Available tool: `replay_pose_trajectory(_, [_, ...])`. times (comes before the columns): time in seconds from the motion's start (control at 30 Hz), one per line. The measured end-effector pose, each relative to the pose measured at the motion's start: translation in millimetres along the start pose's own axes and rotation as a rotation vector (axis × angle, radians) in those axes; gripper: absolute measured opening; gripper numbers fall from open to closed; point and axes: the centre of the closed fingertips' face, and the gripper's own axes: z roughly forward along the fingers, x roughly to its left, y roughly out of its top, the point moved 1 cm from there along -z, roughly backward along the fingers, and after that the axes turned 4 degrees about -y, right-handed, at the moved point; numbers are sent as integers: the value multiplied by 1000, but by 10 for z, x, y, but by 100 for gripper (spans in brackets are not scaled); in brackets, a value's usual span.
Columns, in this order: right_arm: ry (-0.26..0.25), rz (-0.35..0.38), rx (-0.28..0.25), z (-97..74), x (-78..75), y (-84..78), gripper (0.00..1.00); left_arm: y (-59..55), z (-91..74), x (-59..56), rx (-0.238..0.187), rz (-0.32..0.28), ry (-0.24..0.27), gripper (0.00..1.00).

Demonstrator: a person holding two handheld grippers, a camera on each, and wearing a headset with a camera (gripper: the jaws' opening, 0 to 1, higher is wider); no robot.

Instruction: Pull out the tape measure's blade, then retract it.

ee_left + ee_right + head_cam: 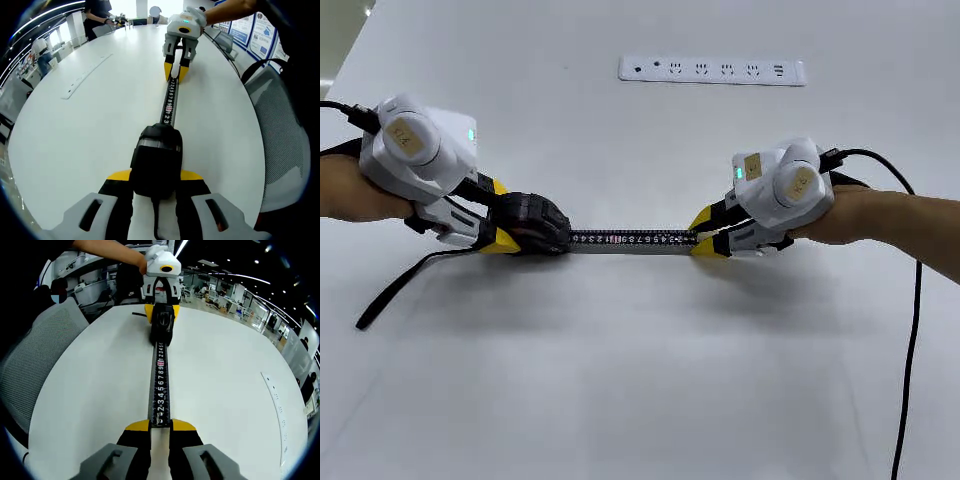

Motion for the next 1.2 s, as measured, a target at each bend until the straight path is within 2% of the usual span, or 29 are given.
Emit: replay_pose_trajectory(1.2, [-20,34,88,-483,49,-464,8,9,18,4,17,2,2,27])
